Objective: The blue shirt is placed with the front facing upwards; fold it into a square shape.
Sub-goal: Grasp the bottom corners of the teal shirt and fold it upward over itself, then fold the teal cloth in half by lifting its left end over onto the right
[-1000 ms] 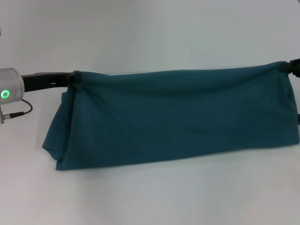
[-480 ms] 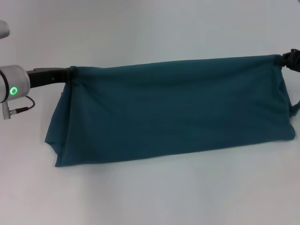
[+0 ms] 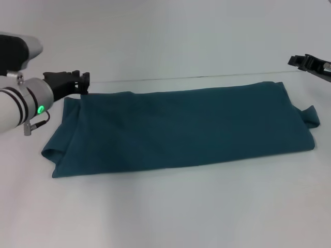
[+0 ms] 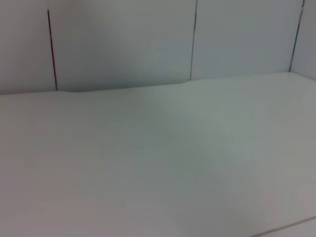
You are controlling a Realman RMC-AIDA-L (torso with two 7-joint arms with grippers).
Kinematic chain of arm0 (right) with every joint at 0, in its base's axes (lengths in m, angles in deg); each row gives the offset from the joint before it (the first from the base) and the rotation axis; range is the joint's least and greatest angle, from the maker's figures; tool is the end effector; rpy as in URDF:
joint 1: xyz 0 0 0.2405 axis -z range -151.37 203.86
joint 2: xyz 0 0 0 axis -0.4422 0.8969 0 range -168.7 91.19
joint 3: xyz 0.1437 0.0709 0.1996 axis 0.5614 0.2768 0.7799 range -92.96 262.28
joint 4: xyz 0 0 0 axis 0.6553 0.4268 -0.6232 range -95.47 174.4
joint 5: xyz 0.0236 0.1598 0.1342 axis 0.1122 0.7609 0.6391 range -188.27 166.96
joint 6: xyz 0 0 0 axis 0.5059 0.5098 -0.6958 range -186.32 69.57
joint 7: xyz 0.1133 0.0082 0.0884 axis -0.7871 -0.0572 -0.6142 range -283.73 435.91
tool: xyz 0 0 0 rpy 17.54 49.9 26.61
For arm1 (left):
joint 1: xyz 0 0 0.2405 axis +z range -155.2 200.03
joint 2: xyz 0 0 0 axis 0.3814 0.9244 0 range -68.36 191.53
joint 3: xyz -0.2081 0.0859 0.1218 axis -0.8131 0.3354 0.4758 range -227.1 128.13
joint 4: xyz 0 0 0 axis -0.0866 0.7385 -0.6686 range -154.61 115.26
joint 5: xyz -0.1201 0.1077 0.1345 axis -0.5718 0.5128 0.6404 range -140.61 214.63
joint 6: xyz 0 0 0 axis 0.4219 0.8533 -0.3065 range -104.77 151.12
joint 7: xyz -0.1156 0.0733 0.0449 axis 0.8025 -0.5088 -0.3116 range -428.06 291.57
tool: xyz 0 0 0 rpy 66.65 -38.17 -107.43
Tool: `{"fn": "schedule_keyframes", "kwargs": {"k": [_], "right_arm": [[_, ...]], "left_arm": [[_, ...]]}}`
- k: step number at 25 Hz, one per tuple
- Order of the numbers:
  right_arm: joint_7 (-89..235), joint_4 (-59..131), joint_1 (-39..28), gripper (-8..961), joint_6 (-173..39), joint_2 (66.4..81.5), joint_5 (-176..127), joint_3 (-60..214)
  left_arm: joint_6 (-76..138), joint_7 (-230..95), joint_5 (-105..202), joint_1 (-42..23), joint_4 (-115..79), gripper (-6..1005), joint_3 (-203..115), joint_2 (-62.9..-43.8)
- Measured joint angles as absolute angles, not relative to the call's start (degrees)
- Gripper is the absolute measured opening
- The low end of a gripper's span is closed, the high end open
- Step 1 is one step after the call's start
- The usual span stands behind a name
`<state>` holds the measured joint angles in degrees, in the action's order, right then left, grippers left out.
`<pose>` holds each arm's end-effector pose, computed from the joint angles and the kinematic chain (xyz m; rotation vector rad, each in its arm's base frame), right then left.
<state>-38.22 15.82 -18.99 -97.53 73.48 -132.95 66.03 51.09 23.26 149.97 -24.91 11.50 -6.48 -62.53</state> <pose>0.3155 0.4599 0.0762 -1.6177 1.3944 0.6583 -0.2297 0.4693 -0.0156 -2.0002 -0.8176 -0.3603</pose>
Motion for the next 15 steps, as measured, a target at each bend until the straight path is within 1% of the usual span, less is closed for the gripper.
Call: {"fn": "schedule_keyframes", "kwargs": {"k": [4,6,8,10,12,13,15], "right_arm": [[-35.09,15.38,-18.57,289,-97.85,73.80,-131.19,66.03],[-33.03,14.38,-17.90,334,-99.04,74.08,-130.48,66.03],[-30.19,12.78,-16.63,378,-101.52,74.82,-128.86,66.03],[-26.71,10.11,-14.37,423,-105.68,76.28,-125.72,66.03],[-24.56,8.47,-12.76,624,-108.19,77.30,-123.42,66.03],[-23.44,7.68,-11.82,623,-109.46,77.88,-122.21,66.00],[-21.71,6.77,-10.12,621,-112.10,78.51,-120.43,65.81]], "left_arm": [[50.23,22.59,149.27,-25.33,10.42,196,-5.86,-62.30],[50.85,23.11,149.32,-24.64,11.67,263,-5.85,-62.33],[53.52,25.58,149.53,-23.26,13.53,330,-5.67,-62.27],[58.48,31.25,149.81,-20.75,16.57,397,-4.71,-61.91],[61.94,37.60,150.89,-18.57,19.16,477,-3.18,-61.33],[63.69,41.98,152.82,-17.64,20.60,517,-2.31,-60.90],[66.70,50.19,157.66,-16.45,23.15,597,-1.38,-60.25]]}}
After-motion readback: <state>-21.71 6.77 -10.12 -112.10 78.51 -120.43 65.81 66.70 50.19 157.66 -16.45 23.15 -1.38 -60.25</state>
